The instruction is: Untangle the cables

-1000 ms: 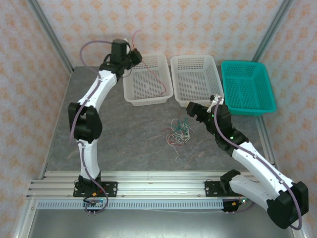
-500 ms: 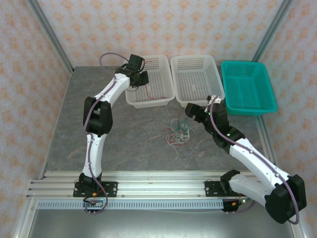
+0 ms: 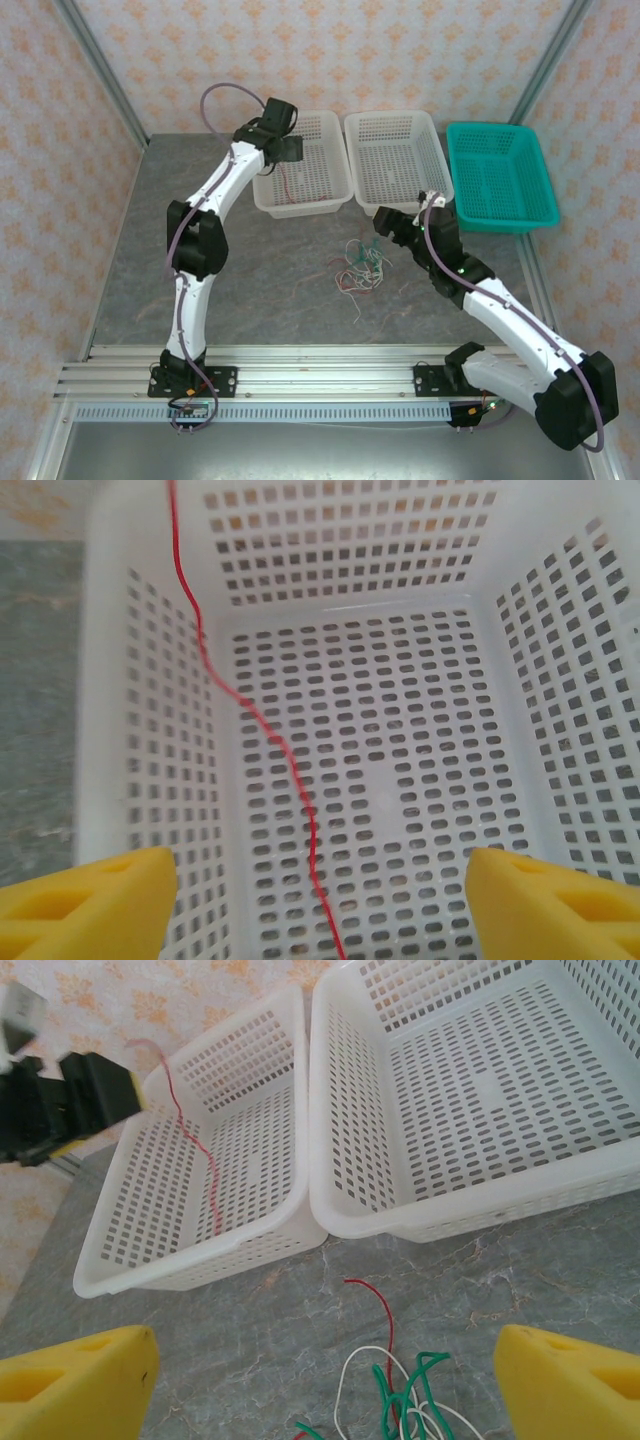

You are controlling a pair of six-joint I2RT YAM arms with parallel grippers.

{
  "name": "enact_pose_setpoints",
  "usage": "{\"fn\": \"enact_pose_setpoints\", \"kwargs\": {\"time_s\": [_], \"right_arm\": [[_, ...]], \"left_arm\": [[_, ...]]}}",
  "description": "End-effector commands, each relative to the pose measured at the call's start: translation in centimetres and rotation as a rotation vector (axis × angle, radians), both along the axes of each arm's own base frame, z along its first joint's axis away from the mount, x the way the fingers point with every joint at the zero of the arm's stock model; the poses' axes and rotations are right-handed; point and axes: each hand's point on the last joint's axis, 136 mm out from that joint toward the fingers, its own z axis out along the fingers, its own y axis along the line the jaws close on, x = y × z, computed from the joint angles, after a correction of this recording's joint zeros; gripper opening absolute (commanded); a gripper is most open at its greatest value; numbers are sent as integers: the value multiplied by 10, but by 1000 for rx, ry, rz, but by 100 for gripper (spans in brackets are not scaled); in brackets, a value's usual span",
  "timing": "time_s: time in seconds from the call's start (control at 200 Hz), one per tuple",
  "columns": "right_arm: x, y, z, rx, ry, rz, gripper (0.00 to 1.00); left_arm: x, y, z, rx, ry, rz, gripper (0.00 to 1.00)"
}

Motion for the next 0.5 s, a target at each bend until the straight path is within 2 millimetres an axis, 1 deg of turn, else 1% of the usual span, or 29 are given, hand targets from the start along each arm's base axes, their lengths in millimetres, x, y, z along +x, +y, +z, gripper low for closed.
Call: {"fn": "enact_pose_setpoints", "kwargs": {"time_s": [0.0, 0.035, 0.085, 0.09, 0.11, 0.12, 0.13, 0.175, 0.235, 0.26, 0.275, 0.345, 0.425, 0.495], "right_arm": [[8, -1, 7, -11, -11, -10, 88], [9, -2, 1, -23, 7, -14, 87], [11, -2, -8, -45, 45, -16, 87], [11, -2, -9, -48, 50, -16, 88], [12, -1, -13, -56, 67, -11, 88], [11, 0, -16, -62, 79, -7, 87], [11, 0, -19, -68, 91, -5, 87], [11, 4, -31, -86, 139, 18, 87], [7, 8, -50, -102, 213, 44, 87], [6, 10, -52, -97, 225, 57, 87], [5, 12, -62, -103, 255, 64, 87], [1, 17, -82, -103, 324, 87, 86], [-4, 16, -106, -113, 413, 75, 86], [-8, 17, -125, -117, 480, 74, 85]], "left_arm": [[-22, 4, 65, -14, -109, -18, 77], [-30, -6, 78, -70, -139, -55, 77], [-44, -27, 96, -166, -183, -128, 76], [-47, -29, 103, -180, -197, -138, 76], [-55, -39, 115, -221, -225, -172, 76], [-60, -43, 116, -236, -228, -187, 76], [-63, -48, 121, -254, -244, -205, 76], [-83, -64, 134, -308, -281, -269, 76], [-110, -84, 141, -351, -303, -344, 76], [-122, -93, 140, -362, -304, -373, 76], [-129, -95, 138, -367, -303, -380, 76], [-158, -113, 127, -386, -290, -433, 76], [-186, -128, 104, -412, -249, -466, 76], [-203, -136, 86, -447, -210, -477, 76]]}}
